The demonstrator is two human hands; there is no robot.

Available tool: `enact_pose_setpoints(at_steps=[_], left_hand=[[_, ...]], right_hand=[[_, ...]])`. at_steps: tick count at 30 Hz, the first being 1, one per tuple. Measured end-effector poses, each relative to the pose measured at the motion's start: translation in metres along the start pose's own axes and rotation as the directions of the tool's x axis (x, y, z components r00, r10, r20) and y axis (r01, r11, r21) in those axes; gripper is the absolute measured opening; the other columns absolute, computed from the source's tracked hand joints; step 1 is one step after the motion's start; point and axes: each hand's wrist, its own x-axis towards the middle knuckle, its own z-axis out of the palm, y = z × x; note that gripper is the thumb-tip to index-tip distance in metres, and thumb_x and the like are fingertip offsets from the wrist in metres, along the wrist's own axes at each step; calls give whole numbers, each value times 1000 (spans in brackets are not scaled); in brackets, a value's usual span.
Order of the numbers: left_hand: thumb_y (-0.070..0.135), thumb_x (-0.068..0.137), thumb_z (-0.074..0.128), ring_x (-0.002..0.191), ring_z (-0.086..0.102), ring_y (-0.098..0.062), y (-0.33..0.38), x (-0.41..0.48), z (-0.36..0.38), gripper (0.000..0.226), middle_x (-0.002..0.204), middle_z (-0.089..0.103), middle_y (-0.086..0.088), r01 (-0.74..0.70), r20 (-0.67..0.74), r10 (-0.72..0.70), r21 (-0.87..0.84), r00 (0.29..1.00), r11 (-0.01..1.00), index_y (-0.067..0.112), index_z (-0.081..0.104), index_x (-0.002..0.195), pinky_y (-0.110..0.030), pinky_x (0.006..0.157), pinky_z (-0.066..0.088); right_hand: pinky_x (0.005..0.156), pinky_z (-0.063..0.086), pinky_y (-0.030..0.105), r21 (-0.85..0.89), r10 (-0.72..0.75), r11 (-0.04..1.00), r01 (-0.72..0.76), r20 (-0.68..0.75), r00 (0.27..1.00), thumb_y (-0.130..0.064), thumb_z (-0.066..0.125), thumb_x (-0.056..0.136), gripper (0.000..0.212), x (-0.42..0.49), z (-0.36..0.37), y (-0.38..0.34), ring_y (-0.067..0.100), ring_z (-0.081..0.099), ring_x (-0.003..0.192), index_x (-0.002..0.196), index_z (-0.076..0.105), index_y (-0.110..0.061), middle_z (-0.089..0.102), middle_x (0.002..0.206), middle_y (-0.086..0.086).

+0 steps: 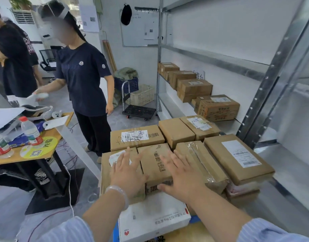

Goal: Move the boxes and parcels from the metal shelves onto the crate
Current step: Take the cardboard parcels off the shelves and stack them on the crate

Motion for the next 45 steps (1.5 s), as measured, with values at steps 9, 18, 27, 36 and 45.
enact_pose_setpoints(at_steps=[9, 18, 27, 36, 45], left_hand=[[69, 81, 38, 147, -2, -22, 136, -14, 10, 81, 161, -4, 0, -563, -22, 563, 5, 826, 826, 46, -1, 148, -48, 117, 2], [71, 82, 45, 147, -2, -21, 261, -148, 47, 86, 161, -7, 0, -878, 100, 884, -114, 456, 466, 46, -4, 148, -49, 116, 4], [73, 84, 38, 146, -13, -23, 367, -335, 42, 87, 158, -25, 3, -967, 159, 982, -216, 103, 137, 47, -20, 144, -50, 116, 0], [72, 84, 39, 147, -6, -26, 462, -596, 39, 87, 159, -19, 0, -943, 139, 976, -312, -168, -118, 45, -15, 146, -52, 116, 2], [73, 84, 37, 147, -5, -23, 515, -770, 55, 84, 160, -14, 2, -891, 188, 928, -392, -322, -229, 47, -14, 146, -50, 117, 6]], right_hand=[[112, -22, 41, -77, 438, 886, -458, -192, 878, -78, 31, 74, 94, -119, -51, 30, 14, -20, 145, 151, -7, -40, -9, 162, -3], [112, -23, 44, -128, 864, 470, -873, -135, 485, -81, 37, 76, 100, -332, -63, 13, 17, -29, 143, 149, -17, -38, -24, 159, -3], [112, -22, 46, -120, 970, 123, -985, -197, 145, -85, 28, 72, 103, -543, -99, -31, 19, -31, 142, 147, -24, -36, -30, 157, -2], [116, -9, 49, -92, 943, -266, -959, -232, -239, -82, 33, 78, 101, -804, -137, -89, 22, -17, 147, 151, -15, -32, -18, 161, 2], [117, -6, 47, 8, 878, -412, -911, -265, -399, -74, 34, 85, 91, -966, -156, -123, 21, -12, 148, 152, -12, -33, -12, 162, 2]])
